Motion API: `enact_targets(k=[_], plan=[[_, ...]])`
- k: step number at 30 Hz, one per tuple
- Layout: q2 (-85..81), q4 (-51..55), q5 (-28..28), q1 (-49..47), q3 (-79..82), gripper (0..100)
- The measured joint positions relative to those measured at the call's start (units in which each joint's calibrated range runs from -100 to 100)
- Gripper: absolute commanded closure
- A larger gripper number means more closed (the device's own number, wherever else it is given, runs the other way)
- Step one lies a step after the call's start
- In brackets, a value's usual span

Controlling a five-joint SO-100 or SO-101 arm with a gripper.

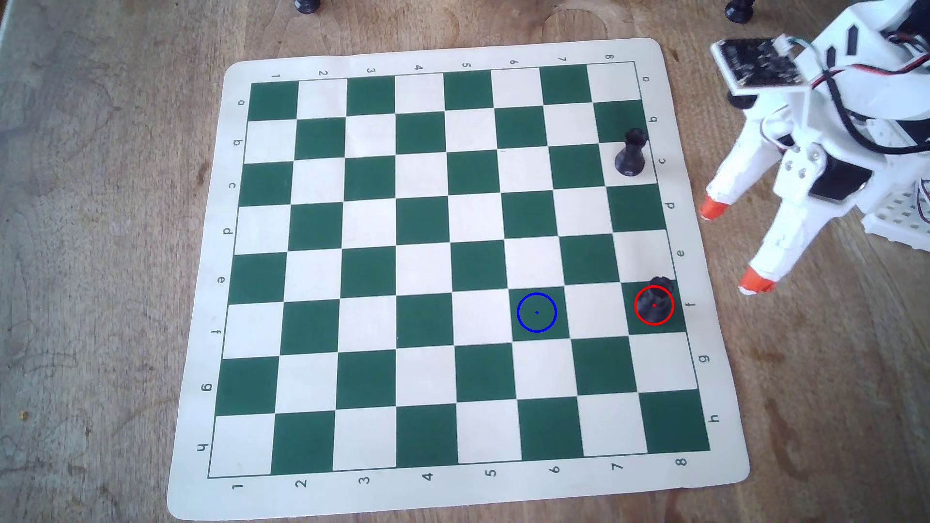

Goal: Move the chess piece from red to blue

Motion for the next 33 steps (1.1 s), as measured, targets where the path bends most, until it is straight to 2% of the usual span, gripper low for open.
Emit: enact_targets(k=[7, 22, 24, 33], plan=[[5.45, -8.92, 0.34, -0.59, 5.06, 74], [21.28, -24.30, 0.34, -2.65, 5.24, 74], [23.88, -26.53, 0.34, -3.02, 5.24, 77], [27.65, -30.84, 0.59, -1.62, 5.24, 81]])
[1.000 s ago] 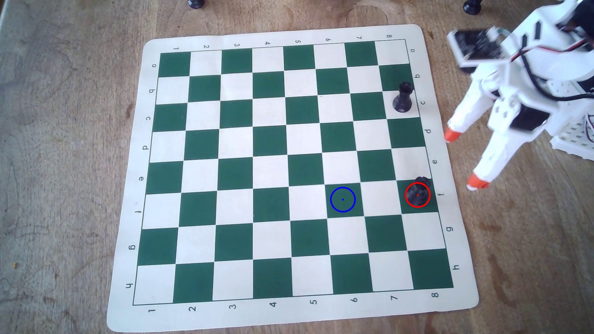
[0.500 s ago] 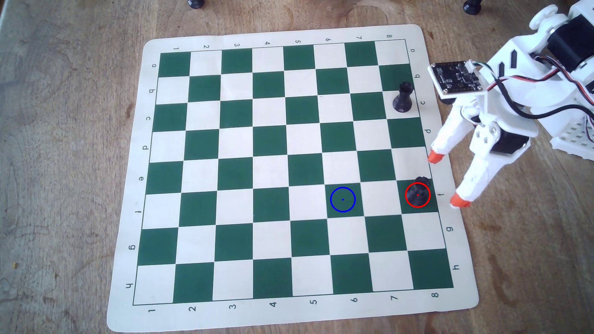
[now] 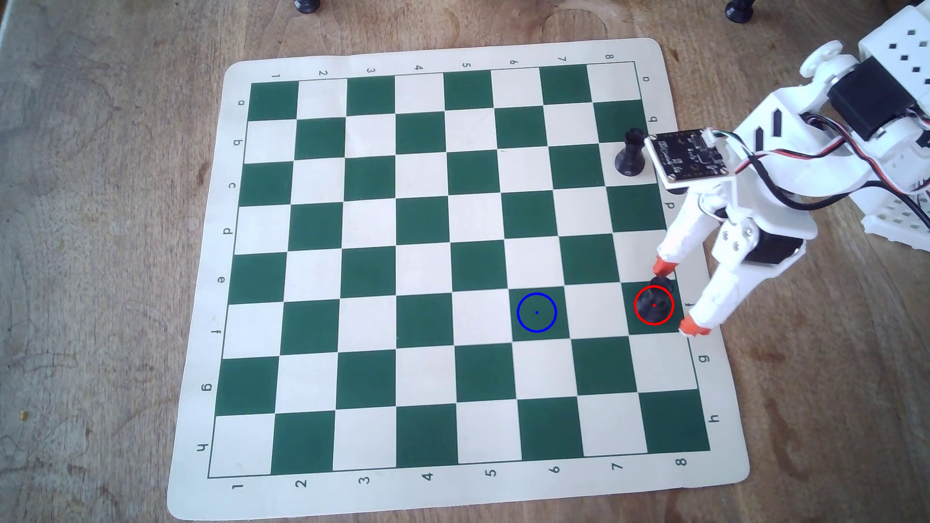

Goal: Move the chess piece from red to blue

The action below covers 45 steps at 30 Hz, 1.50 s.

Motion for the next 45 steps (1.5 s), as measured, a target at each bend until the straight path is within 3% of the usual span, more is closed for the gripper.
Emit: enact_targets(k=[16, 20, 21, 38, 45], plan=[[1.34, -3.27, 0.05, 0.07, 0.00, 84], [1.42, -4.54, 0.05, 0.07, 0.00, 91], [1.42, -4.70, 0.05, 0.07, 0.00, 98], [1.42, -4.22, 1.56, 0.07, 0.00, 100], [-3.77, 5.02, 2.78, 0.07, -2.53, 100]])
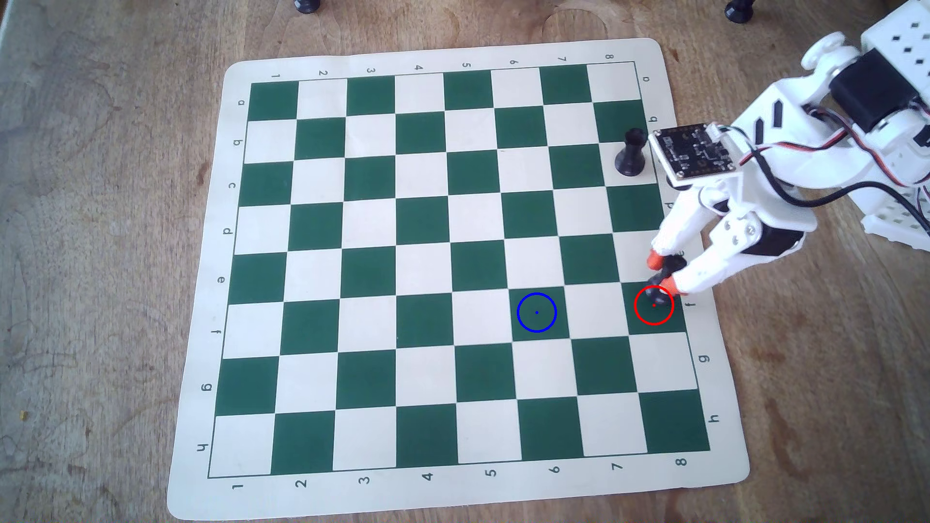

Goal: Move the chess piece from red to blue

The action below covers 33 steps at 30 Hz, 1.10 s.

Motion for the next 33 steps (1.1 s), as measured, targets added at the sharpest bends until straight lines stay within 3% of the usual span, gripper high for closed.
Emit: enact_targets(k=[10, 21, 33], plan=[[4.69, 13.47, 2.05, 0.96, -21.69, 100], [42.65, 12.99, 2.59, 2.88, -57.84, 100], [53.29, 11.31, 2.59, 4.57, -61.46, 100]])
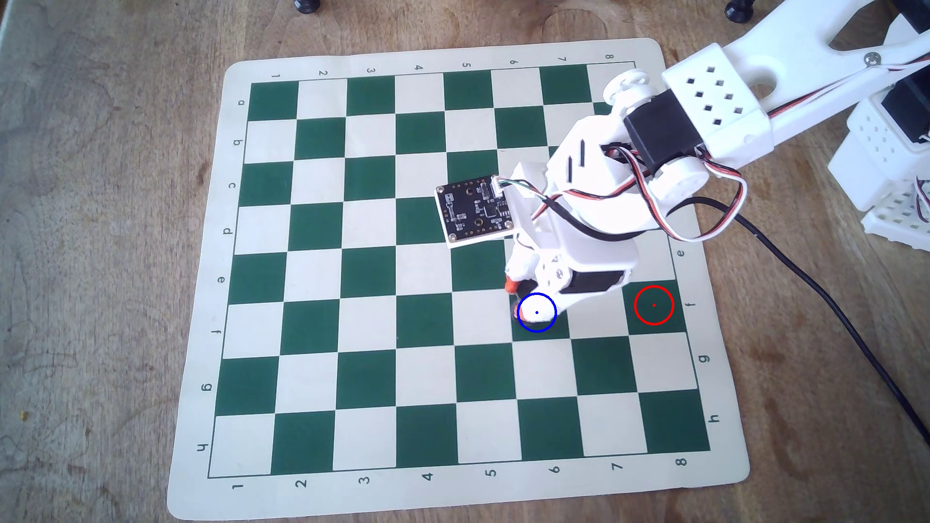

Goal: Move the chess piece from red to blue

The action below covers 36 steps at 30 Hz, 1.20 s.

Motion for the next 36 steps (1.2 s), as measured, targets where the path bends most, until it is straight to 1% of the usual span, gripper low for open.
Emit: enact_targets(k=[13, 16, 17, 18, 21, 31, 36], plan=[[-0.25, 0.80, 0.00, 0.00, 2.35, 99], [-0.75, 0.80, 0.00, 0.00, 2.80, 89], [-0.75, 0.72, -0.05, 0.00, 2.80, 84], [-0.75, 0.72, -0.29, 0.00, 2.80, 78], [-0.75, -0.24, -1.71, 0.00, 2.80, 72], [-1.01, -1.12, -2.39, 0.00, 2.80, 63], [-5.19, -1.12, -2.49, 1.11, 2.80, 64]])
